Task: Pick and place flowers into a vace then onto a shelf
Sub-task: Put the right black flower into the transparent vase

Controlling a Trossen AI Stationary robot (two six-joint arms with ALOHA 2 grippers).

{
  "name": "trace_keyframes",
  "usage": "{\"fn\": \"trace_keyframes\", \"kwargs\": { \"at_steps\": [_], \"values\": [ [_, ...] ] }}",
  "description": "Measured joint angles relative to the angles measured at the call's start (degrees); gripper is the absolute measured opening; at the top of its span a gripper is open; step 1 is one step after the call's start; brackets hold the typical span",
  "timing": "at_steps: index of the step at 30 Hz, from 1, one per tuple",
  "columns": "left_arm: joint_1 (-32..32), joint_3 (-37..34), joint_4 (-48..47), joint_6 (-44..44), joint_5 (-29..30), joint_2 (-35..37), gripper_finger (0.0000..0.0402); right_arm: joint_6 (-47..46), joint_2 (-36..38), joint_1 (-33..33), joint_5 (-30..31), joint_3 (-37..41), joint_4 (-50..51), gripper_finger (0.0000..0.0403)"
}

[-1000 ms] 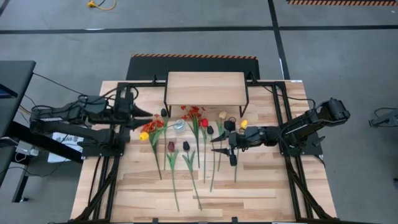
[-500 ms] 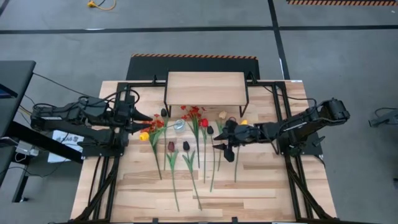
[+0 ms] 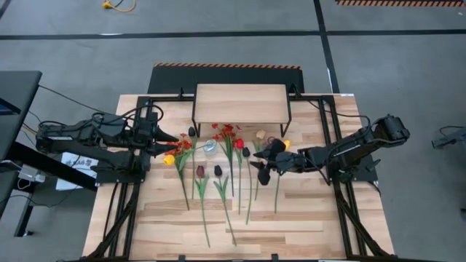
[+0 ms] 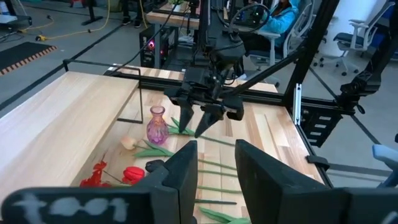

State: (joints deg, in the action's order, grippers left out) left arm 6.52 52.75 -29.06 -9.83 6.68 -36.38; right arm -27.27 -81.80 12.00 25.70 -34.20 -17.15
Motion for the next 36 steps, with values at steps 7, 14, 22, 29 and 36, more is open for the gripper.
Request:
{"fn": "trace_keyframes", "kwargs": {
  "at_steps": [7,14,22,29,36],
  "values": [
    [0.0,0.0,0.0,-1.0,0.0,0.0,0.0096,-1.9,0.0,1.9,2.8,0.0,0.0,0.0172],
    [0.0,0.0,0.0,-1.0,0.0,0.0,0.0096,-2.4,-2.7,2.4,2.9,0.1,-1.0,0.0172],
    [0.0,0.0,0.0,-1.0,0.0,-0.8,0.0096,-1.7,-12.1,1.2,1.9,-4.3,-2.1,0.0172],
    [0.0,0.0,0.0,-1.1,0.0,-1.9,0.0096,-1.4,-17.9,-0.3,-0.4,-8.5,0.2,0.0172],
    [0.0,0.0,0.0,-1.5,-0.1,-3.0,0.0096,-3.0,-22.6,-1.4,-0.4,-12.5,7.2,0.0172]
  ]
}}
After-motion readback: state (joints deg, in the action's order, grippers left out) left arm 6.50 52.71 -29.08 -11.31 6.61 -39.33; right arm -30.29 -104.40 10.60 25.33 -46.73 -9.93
